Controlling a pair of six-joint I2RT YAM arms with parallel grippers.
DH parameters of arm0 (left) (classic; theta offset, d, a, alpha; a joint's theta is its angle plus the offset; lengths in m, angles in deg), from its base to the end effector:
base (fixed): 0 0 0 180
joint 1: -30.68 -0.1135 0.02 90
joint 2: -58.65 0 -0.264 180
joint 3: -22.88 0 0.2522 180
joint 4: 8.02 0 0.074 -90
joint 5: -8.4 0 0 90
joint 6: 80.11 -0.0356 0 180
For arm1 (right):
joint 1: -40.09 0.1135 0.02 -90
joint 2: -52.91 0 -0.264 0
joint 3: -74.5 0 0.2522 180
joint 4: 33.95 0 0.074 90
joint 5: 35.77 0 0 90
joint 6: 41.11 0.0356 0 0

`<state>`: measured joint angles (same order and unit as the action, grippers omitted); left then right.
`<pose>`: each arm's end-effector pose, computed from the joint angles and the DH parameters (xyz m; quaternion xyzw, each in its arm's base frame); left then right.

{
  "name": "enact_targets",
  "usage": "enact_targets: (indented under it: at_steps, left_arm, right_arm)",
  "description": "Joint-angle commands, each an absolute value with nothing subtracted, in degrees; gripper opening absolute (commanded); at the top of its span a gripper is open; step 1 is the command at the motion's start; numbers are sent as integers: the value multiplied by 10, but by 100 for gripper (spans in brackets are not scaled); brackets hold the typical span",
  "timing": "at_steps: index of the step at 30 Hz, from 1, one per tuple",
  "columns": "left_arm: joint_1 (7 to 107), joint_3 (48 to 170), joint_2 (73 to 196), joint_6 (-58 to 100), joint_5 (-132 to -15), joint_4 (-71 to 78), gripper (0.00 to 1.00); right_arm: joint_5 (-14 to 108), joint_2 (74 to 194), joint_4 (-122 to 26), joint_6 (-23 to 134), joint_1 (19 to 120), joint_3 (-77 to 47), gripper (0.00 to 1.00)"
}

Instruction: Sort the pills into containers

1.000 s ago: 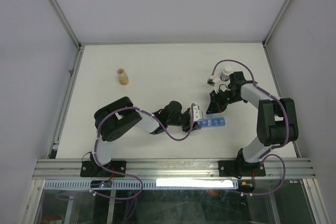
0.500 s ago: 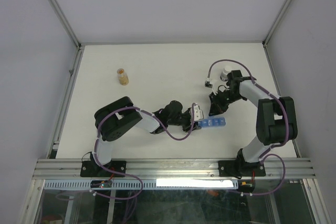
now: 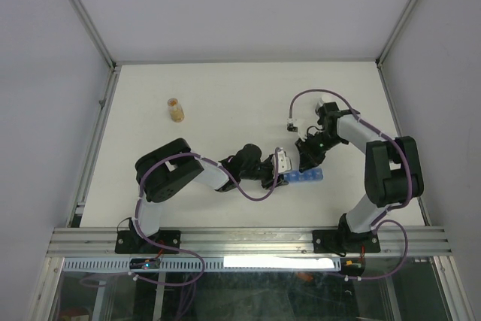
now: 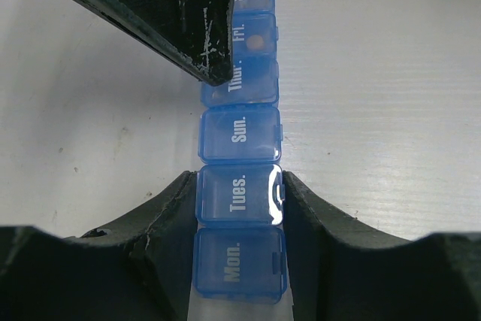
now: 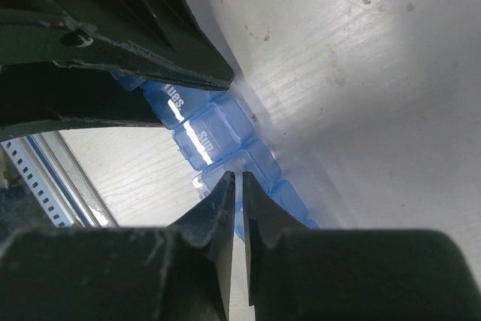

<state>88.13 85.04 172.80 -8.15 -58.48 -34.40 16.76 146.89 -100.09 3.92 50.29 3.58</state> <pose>0.1924 -0.3275 0.1095 0.5919 0.5902 -0.3357 0.4342 0.2637 0.0694 0.1758 -0.4405 0.8383 0.3045 0.1023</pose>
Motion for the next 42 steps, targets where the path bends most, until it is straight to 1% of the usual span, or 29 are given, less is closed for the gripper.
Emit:
enact_targets:
  at_steps: [1, 19, 22, 25, 28, 30, 33, 35, 36, 39, 42]
  left_arm:
    - [888, 864, 1730, -92, -567, -344, 31]
    - [888, 862, 1729, -94, -565, -344, 28]
    - [888, 864, 1729, -95, -563, -341, 28]
    - [888, 869, 1732, -97, -560, -334, 27]
    - [888, 869, 1731, -98, -558, -333, 26]
    - [888, 869, 1731, -98, -557, -333, 26]
    - [888, 868, 1730, -97, -557, -332, 26]
    - [888, 868, 1730, -95, -557, -333, 27]
    - [888, 867, 1728, -94, -556, -334, 30]
    - [888, 869, 1725, -86, -553, -338, 40]
    - [888, 868, 1722, -80, -551, -344, 50]
  right_arm:
    - [198, 1447, -1011, 31, 516, 40, 11]
    - [157, 1400, -1035, 21, 518, 44, 8]
    - [198, 1418, -1006, 38, 524, 61, 7]
    - [266, 1477, -985, 71, 534, 64, 6]
    - [281, 1492, -975, 93, 535, 61, 6]
    - [271, 1475, -972, 96, 532, 59, 5]
    - [214, 1460, -994, 80, 515, 48, 6]
    - [164, 1446, -1015, 62, 502, 38, 7]
    - [141, 1437, -1024, 54, 495, 34, 9]
    - [96, 1407, -1031, 43, 474, 30, 12]
    - [81, 1386, -1020, 45, 460, 33, 17]
